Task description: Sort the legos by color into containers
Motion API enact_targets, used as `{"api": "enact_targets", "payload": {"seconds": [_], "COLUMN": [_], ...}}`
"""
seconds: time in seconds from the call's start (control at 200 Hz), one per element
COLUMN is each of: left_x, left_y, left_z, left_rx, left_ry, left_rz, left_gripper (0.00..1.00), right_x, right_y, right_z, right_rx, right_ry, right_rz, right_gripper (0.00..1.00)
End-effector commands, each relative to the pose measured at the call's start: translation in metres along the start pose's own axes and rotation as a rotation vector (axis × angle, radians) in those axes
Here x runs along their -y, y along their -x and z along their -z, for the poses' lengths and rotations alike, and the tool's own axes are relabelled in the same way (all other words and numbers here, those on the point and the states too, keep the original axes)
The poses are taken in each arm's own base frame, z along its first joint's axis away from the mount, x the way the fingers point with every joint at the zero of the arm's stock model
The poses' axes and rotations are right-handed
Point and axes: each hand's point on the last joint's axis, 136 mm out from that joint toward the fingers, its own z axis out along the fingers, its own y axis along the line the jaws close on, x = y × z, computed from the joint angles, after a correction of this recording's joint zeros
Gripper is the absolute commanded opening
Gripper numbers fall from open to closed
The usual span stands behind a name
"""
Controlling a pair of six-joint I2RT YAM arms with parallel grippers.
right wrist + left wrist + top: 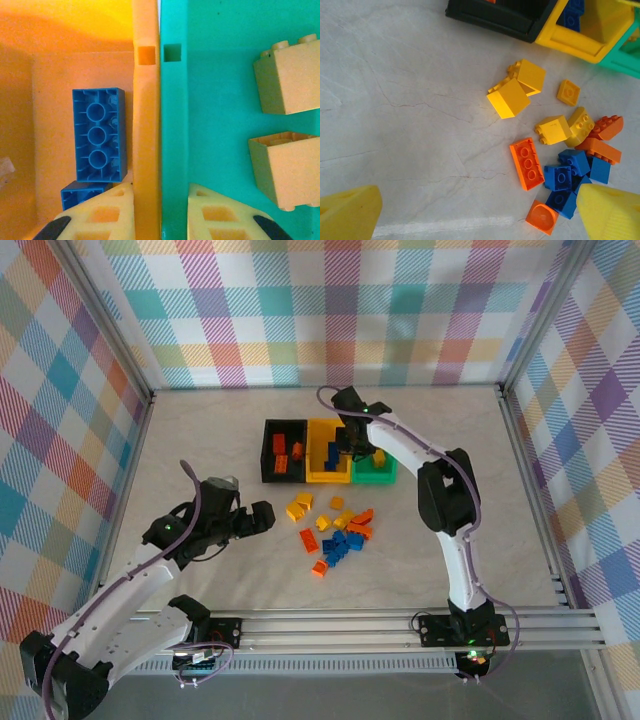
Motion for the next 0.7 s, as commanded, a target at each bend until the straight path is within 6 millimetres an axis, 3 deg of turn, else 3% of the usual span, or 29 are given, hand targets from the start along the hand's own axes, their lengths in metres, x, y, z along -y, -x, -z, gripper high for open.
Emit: {"api": "enact_targets", "payload": {"seconds": [0.0,0.365,0.695], "left_x": [-0.004,-0.005,-0.007], "left_y": [-0.002,-0.006,-0.007], "left_z": [0.0,-0.005,-0.008], "left_rx": [0.004,-0.005,-0.015], "left_ry": [-0.002,-0.012,-0.002], "left_rz": [0.015,0.024,0.032], "left_gripper": [1.0,1.0,1.0], "right_x": [0.012,0.008,0.003], "right_y": [-0.041,-0.085,-0.078], "right_z": [0.004,0.015,0.011], "right_rx": [-0.109,-0.127,-0.11], "right_ry": [-0.057,-0.013,-0.013], "right_rz": [0.042,0.114,0.085], "right_gripper": [0.0,0.0,0.0]}}
